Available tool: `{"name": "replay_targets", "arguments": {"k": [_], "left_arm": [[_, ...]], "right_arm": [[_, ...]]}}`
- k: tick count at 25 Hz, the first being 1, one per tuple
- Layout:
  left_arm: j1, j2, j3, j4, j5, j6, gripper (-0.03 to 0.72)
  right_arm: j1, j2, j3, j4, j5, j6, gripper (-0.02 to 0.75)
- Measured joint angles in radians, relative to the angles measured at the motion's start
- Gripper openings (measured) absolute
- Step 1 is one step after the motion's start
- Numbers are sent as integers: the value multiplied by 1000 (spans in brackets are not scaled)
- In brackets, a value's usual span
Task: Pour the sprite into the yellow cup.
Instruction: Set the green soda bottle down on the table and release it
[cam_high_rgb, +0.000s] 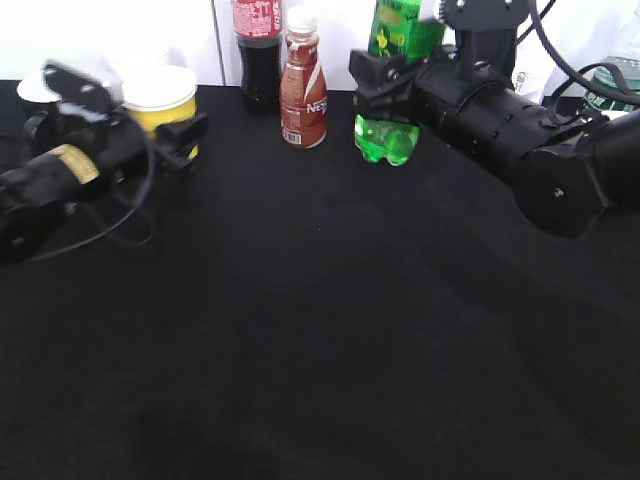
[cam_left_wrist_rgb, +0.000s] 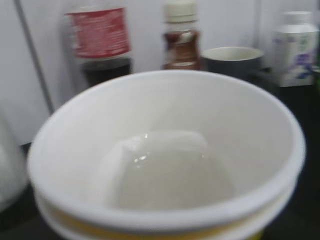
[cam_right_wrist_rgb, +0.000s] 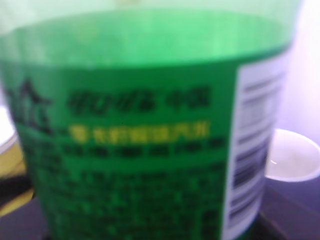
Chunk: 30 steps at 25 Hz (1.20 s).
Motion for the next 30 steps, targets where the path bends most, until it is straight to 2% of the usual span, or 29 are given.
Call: {"name": "replay_targets", "arguments": {"k": [8,14,17,19,22,23,27,30], "left_arm": [[0,183,-238,8,95,-31,430],[0,184,-250,49,125,-72,533],[0,184,-204,55,123,-75,590],[0,167,-164,43,108,-77,596],[3,73,-29,40,133,-77,597],[3,-13,60,38,150,-77,597],[2,-240,263,35,246,-76,591],[-18,-443,307,35,440,-76,591]], "right_arm": [[-1,0,0,26,21,-52,439],[-1,0,0,42,22,-55,439],[-1,0,0,42,23,-58,439],[-1,0,0,48,23,-61,439],[-2,0,0,139,22,-106,439],[-24,0,0,184,17,-111,439],[-133,22,-1,210,-23,-124,439],[-190,146,-18,213,-100,-131,439]]}}
